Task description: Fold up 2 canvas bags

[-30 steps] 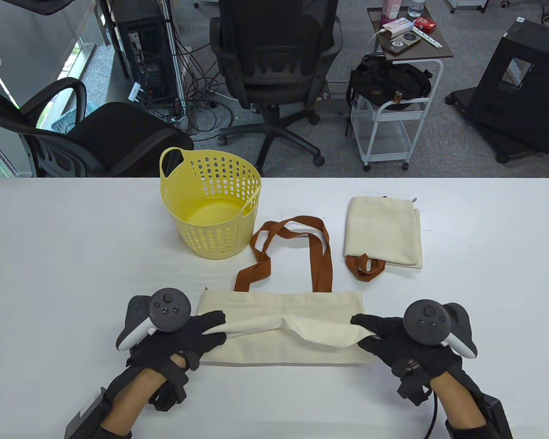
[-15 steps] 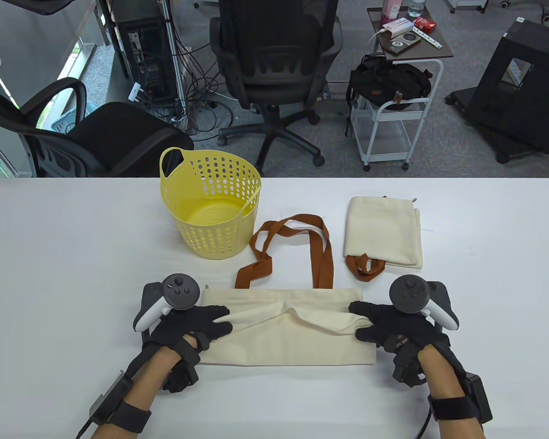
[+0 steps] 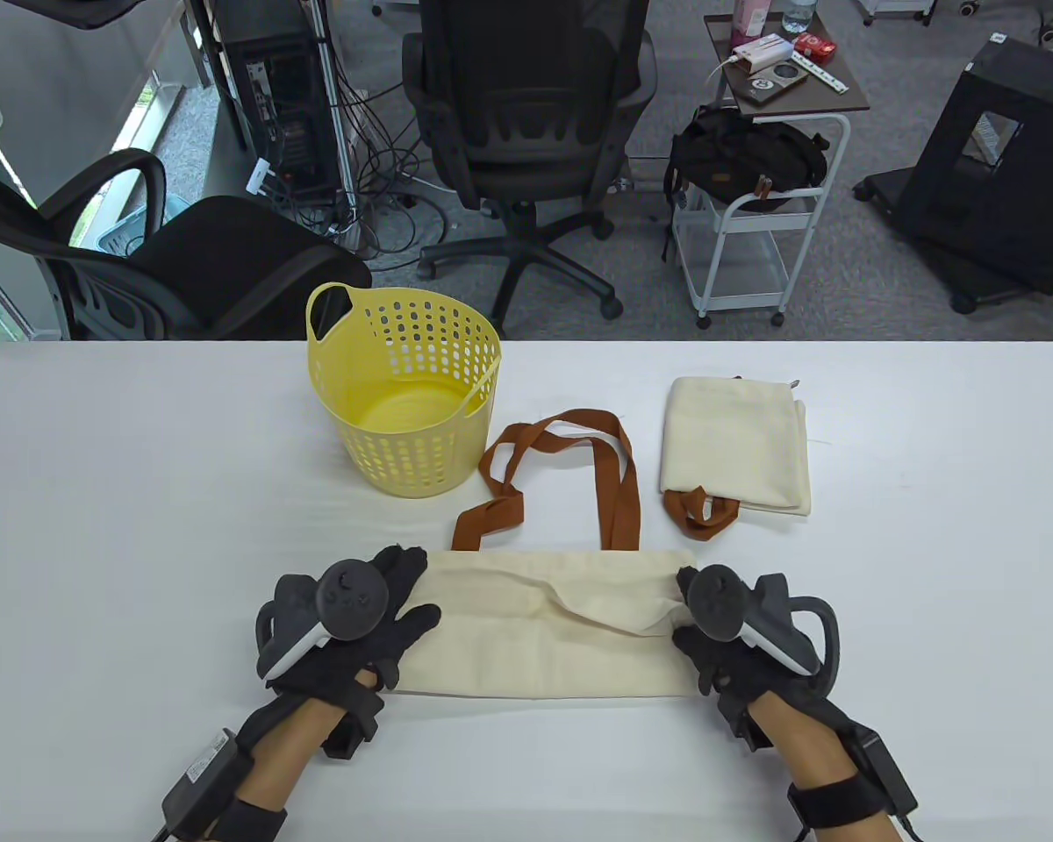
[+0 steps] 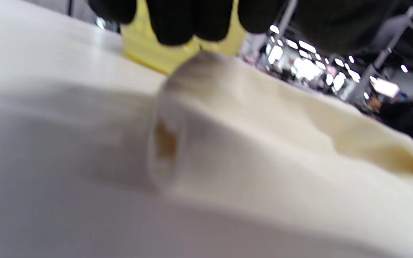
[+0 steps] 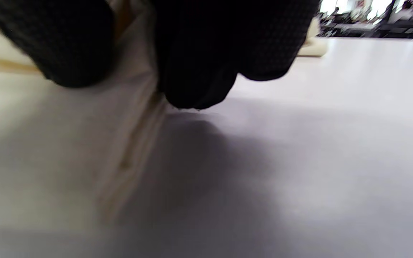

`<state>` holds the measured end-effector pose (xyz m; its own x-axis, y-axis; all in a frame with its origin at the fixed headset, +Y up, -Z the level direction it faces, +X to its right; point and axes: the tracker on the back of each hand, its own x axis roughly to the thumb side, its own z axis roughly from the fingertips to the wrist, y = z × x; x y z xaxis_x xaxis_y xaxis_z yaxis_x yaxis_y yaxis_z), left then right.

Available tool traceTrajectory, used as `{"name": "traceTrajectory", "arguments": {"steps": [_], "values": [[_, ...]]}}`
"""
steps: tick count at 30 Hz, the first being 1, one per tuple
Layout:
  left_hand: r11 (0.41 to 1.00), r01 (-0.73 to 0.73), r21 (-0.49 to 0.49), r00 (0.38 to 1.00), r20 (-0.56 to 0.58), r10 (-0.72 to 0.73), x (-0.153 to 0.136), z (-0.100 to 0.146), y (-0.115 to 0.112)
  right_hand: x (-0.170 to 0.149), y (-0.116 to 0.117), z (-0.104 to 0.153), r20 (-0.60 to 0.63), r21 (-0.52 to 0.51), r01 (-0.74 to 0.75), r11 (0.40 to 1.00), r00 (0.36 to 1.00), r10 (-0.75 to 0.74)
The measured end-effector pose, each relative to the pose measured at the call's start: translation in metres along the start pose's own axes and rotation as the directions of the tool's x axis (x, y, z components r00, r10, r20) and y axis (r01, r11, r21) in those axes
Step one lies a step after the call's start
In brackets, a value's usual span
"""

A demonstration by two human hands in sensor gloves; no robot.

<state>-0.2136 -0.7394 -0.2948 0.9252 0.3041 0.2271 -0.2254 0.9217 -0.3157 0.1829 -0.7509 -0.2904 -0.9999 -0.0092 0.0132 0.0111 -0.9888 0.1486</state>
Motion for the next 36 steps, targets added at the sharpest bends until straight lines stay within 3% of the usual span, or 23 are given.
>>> {"name": "traceTrajectory", "arguments": {"steps": [6,8,14,20,24,26,29,36], "values": [[0.947,0.182,-0.264,0.980,-0.025,-0.195,0.001,-0.017,-0.033,0.002,0.006,0.001,-0.072,0.000,-0.130,0.992,0.989,0.130],[0.933,0.171,-0.318,0.982,-0.023,-0.188,0.000,-0.021,-0.040,0.000,0.005,0.000,-0.079,0.010,-0.115,0.993,0.990,0.115],[0.927,0.156,-0.342,0.984,-0.022,-0.174,-0.001,-0.023,-0.043,0.008,-0.022,-0.016,-0.092,-0.056,-0.043,0.998,0.995,0.037],[0.923,0.159,-0.351,0.984,-0.024,-0.179,-0.002,-0.024,-0.044,0.055,-0.063,-0.084,-0.107,-0.048,-0.007,0.999,0.994,0.001],[0.921,0.153,-0.359,0.984,-0.027,-0.174,-0.003,-0.024,-0.045,0.097,-0.076,-0.137,-0.060,-0.036,-0.064,0.997,0.996,0.061],[0.920,0.150,-0.362,0.985,-0.028,-0.171,-0.003,-0.024,-0.046,0.113,-0.077,-0.159,-0.044,0.017,-0.081,0.997,0.996,0.082],[0.916,0.160,-0.367,0.982,-0.033,-0.185,-0.002,-0.025,-0.045,0.129,-0.069,-0.190,-0.003,0.092,0.024,0.995,1.000,-0.024],[0.914,0.155,-0.374,0.983,-0.034,-0.180,-0.003,-0.025,-0.046,0.140,-0.050,-0.237,-0.017,0.188,-0.107,0.976,0.994,0.112]]}}
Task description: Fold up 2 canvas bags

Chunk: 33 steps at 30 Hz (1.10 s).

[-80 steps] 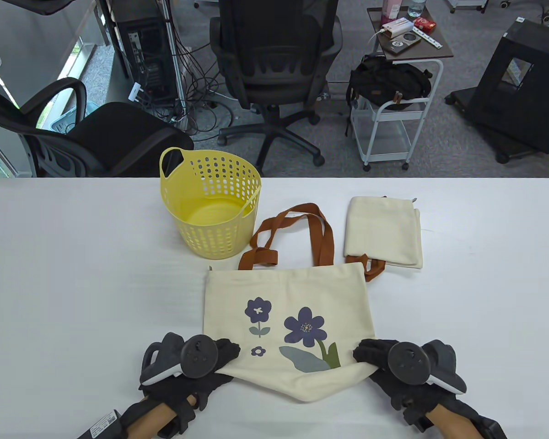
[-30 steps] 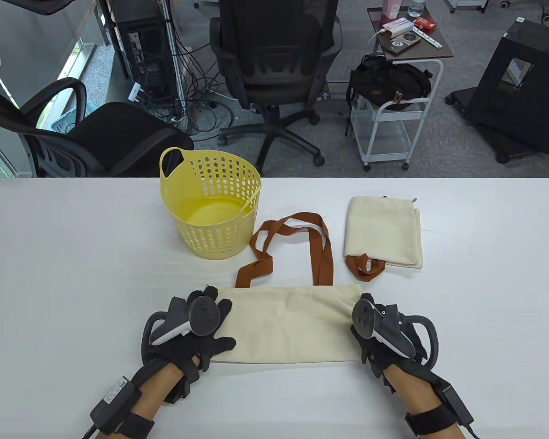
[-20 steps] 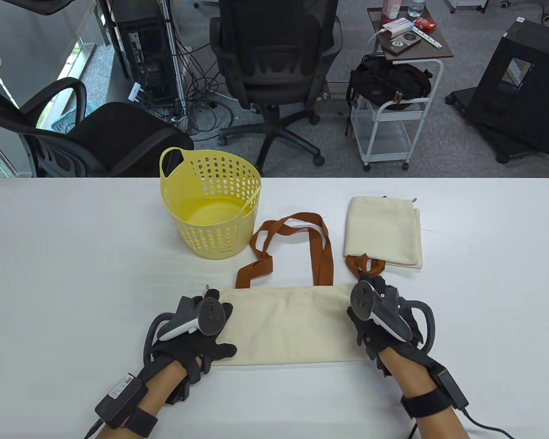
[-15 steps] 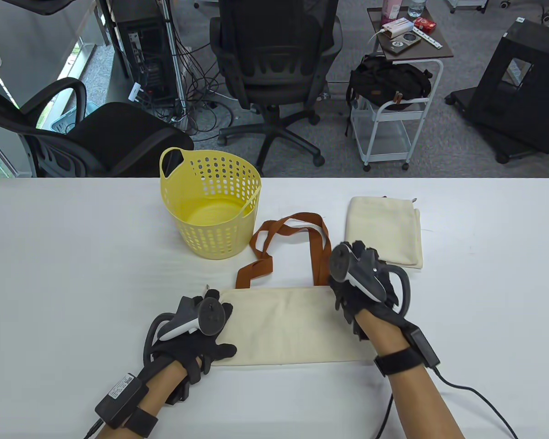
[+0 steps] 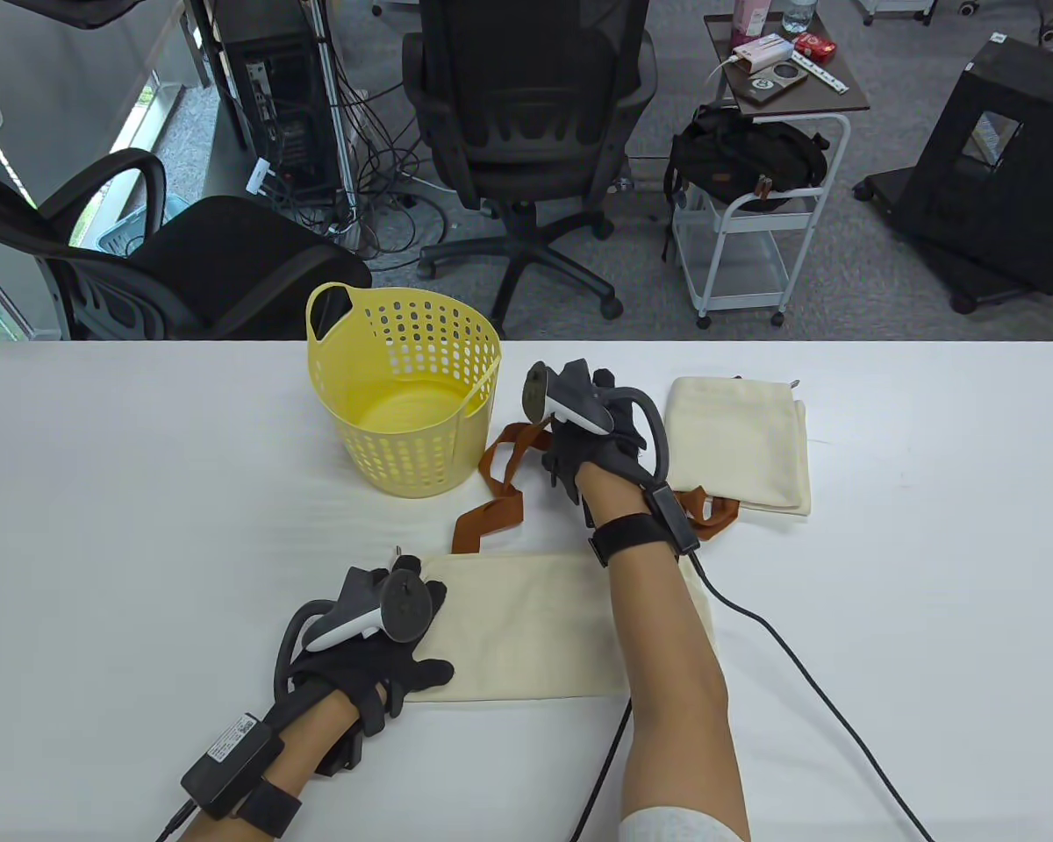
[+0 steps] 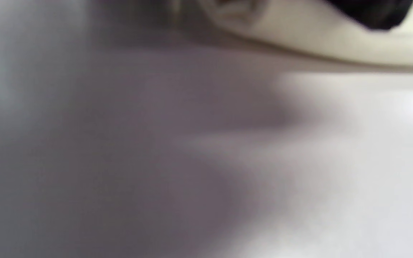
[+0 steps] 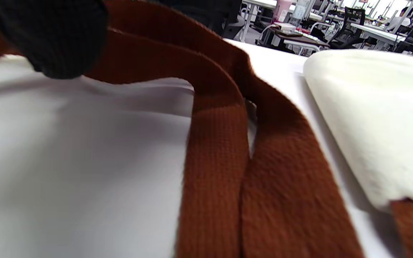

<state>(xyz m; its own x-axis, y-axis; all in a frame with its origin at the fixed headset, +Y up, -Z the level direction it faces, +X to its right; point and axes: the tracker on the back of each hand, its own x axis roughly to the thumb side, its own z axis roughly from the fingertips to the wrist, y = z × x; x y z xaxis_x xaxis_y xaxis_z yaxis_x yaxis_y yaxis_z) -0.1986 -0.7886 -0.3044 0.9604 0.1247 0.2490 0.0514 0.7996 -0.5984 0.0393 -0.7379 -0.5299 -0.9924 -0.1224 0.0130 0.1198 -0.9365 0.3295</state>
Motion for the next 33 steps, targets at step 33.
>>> {"name": "traceTrajectory", "arguments": {"steps": [33], "values": [[1.000,0.011,0.009,1.000,-0.002,-0.011,-0.001,-0.002,-0.003,-0.037,-0.022,0.017,0.194,-0.333,0.400,0.854,0.915,-0.353]]}}
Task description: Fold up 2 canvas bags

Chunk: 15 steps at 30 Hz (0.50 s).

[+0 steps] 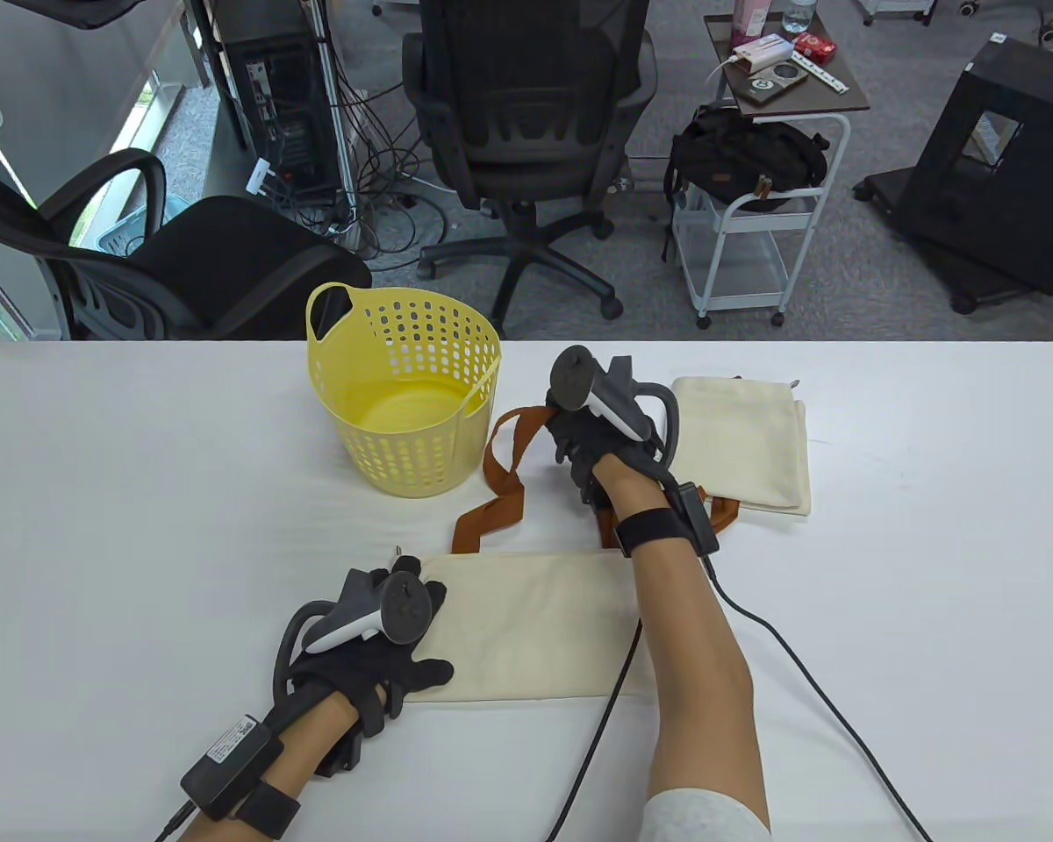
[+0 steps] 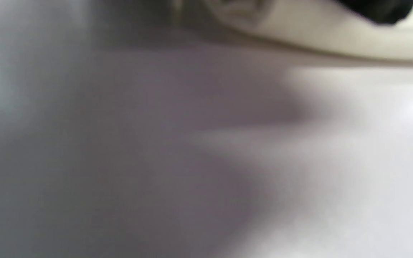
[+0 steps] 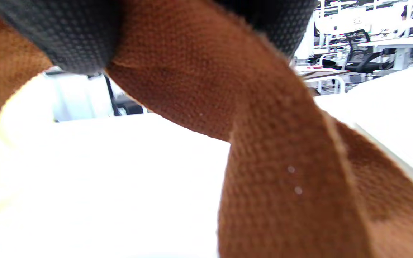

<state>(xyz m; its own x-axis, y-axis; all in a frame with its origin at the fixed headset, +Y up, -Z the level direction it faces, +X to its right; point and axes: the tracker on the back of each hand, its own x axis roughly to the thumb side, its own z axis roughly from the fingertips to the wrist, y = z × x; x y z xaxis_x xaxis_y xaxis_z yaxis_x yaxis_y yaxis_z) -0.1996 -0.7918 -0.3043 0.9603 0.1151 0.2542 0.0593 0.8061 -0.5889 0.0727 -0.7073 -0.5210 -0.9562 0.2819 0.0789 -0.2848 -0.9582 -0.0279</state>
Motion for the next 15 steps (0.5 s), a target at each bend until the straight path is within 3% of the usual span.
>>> {"name": "traceTrajectory", "arguments": {"steps": [3,7,11,15], "values": [[1.000,0.000,0.001,1.000,-0.001,0.000,0.000,0.000,0.000,-0.003,-0.025,0.024,0.052,-0.044,0.179,0.983,0.983,-0.177],[1.000,-0.002,0.003,1.000,-0.004,0.002,0.000,0.001,0.000,-0.011,-0.049,0.067,0.116,-0.033,0.422,0.906,0.902,-0.416],[1.000,0.020,0.021,0.999,-0.027,-0.020,0.001,0.002,0.001,-0.018,-0.060,0.110,0.229,0.051,0.504,0.862,0.834,-0.501],[0.999,0.021,0.026,1.000,-0.024,-0.020,0.001,0.003,0.001,-0.025,-0.057,0.158,0.311,0.210,0.550,0.808,0.746,-0.589]]}}
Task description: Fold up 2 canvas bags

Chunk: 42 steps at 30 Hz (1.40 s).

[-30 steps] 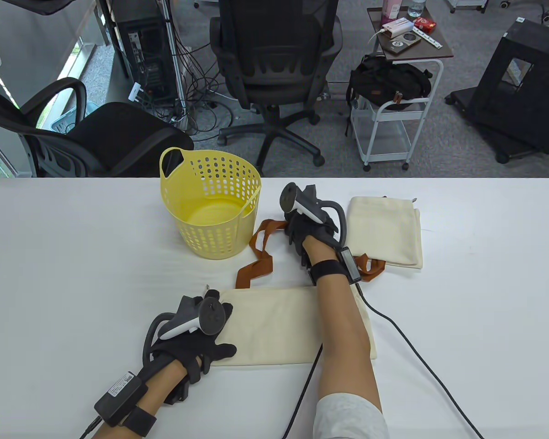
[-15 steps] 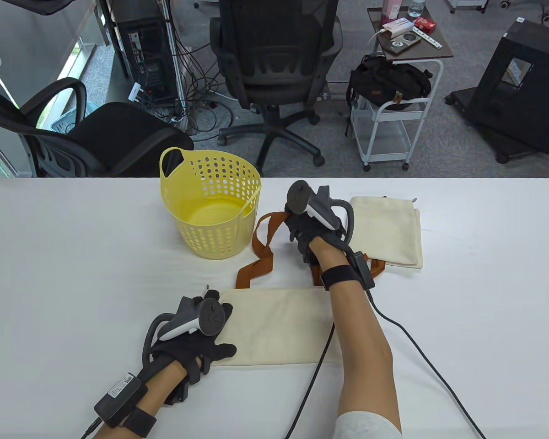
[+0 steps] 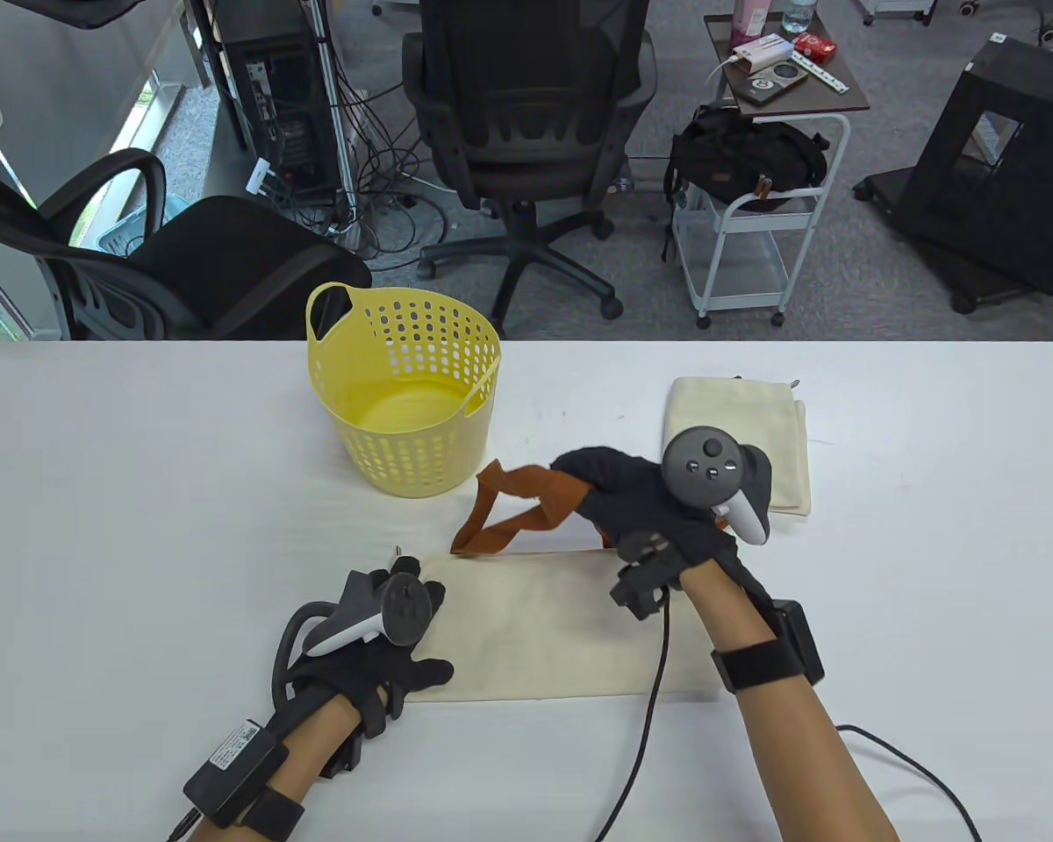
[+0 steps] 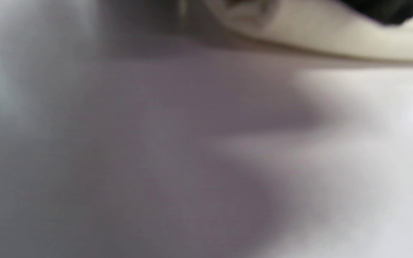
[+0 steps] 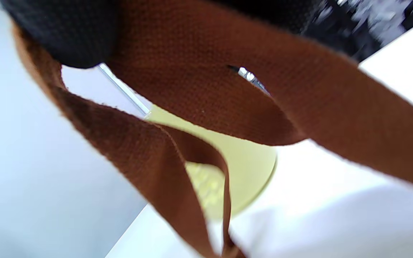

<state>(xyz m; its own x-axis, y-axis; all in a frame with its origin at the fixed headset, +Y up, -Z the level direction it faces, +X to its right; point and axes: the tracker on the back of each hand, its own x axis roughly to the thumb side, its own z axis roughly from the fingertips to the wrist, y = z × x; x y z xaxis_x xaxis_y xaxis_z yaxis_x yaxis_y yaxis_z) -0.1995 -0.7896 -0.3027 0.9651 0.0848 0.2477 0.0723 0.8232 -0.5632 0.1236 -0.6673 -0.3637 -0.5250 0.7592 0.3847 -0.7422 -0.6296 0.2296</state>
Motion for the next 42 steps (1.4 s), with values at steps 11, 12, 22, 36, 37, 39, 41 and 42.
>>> {"name": "traceTrajectory", "arguments": {"steps": [11,12,22,36,37,39,41,42], "values": [[1.000,0.005,0.005,1.000,-0.006,-0.005,0.000,0.000,0.000,0.005,0.067,0.095,0.140,0.249,-0.376,0.892,0.926,0.351],[1.000,0.005,0.006,1.000,-0.007,-0.005,0.000,0.000,-0.001,0.003,0.076,0.099,0.151,0.284,-0.399,0.872,0.917,0.370],[1.000,0.001,0.010,1.000,-0.007,-0.001,-0.001,-0.002,-0.001,0.009,0.115,0.123,0.276,0.265,-0.695,0.669,0.719,0.638],[0.996,-0.028,0.088,1.000,-0.012,0.029,-0.001,0.001,0.002,0.023,0.069,0.133,0.228,0.118,-0.667,0.735,0.739,0.634],[0.996,-0.026,0.086,1.000,-0.012,0.027,-0.001,0.001,0.002,0.019,0.060,0.132,0.173,0.077,-0.649,0.757,0.757,0.631],[0.995,-0.026,0.094,1.000,-0.010,0.027,-0.001,0.001,0.002,0.010,0.046,0.131,0.042,0.005,-0.634,0.773,0.772,0.634],[0.995,-0.025,0.101,1.000,-0.008,0.026,-0.001,0.001,0.002,-0.004,0.035,0.130,-0.096,-0.009,-0.642,0.766,0.763,0.639],[0.994,-0.027,0.105,1.000,-0.007,0.027,-0.001,0.002,0.002,-0.013,0.031,0.128,-0.154,0.016,-0.651,0.759,0.748,0.646]]}}
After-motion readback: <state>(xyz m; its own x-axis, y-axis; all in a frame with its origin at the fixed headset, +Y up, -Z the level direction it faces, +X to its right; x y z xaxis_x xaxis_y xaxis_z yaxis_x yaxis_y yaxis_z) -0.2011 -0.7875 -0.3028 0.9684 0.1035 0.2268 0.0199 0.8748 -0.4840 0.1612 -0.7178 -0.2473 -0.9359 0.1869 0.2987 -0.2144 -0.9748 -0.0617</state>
